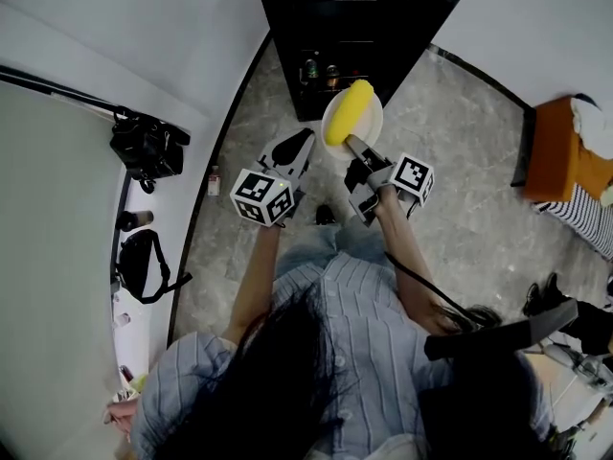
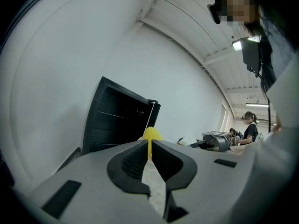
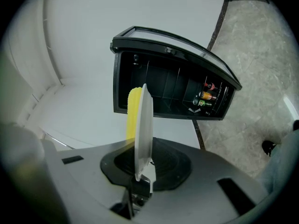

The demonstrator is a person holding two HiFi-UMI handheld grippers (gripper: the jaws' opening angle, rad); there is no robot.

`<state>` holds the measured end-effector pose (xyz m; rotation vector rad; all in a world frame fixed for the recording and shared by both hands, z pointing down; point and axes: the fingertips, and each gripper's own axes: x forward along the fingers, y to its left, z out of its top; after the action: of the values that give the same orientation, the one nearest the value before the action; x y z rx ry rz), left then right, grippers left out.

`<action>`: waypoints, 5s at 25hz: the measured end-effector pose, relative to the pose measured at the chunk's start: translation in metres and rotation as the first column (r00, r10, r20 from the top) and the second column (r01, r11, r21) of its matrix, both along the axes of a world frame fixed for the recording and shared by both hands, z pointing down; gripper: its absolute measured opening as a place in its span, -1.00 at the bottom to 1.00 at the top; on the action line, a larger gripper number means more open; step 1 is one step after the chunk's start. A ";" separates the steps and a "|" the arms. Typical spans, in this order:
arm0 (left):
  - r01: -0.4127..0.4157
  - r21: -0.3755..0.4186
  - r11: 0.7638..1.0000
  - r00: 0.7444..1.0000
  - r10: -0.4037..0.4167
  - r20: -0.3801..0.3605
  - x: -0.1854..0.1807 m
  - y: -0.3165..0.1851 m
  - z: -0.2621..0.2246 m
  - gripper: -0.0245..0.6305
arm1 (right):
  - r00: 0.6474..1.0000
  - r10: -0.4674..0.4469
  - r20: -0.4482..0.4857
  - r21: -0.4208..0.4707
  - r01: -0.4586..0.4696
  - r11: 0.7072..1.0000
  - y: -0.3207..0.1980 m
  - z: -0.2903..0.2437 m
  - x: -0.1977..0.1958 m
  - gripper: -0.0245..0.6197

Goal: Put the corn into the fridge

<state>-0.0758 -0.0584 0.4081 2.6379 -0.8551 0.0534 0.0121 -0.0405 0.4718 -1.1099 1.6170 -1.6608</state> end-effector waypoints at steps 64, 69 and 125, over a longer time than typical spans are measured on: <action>-0.028 -0.033 0.999 0.999 0.029 0.037 0.055 -0.158 0.120 -0.85 | 0.998 -0.051 -0.037 -0.040 0.050 0.998 -0.254 0.144 0.058 -0.78; -0.033 -0.038 0.999 0.999 0.034 0.039 0.057 -0.164 0.124 -0.85 | 0.998 -0.035 -0.049 -0.056 0.032 0.998 -0.277 0.155 0.065 -0.78; 0.045 -0.144 0.989 0.999 -0.043 0.015 0.057 -0.164 0.154 -0.85 | 0.925 0.098 -0.368 -0.094 -0.142 0.985 -0.357 0.195 0.103 -0.54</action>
<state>-0.0189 -0.2226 0.5623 2.4855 -0.8784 0.1148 0.1155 -0.3977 0.6671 -1.6230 1.6433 -1.5540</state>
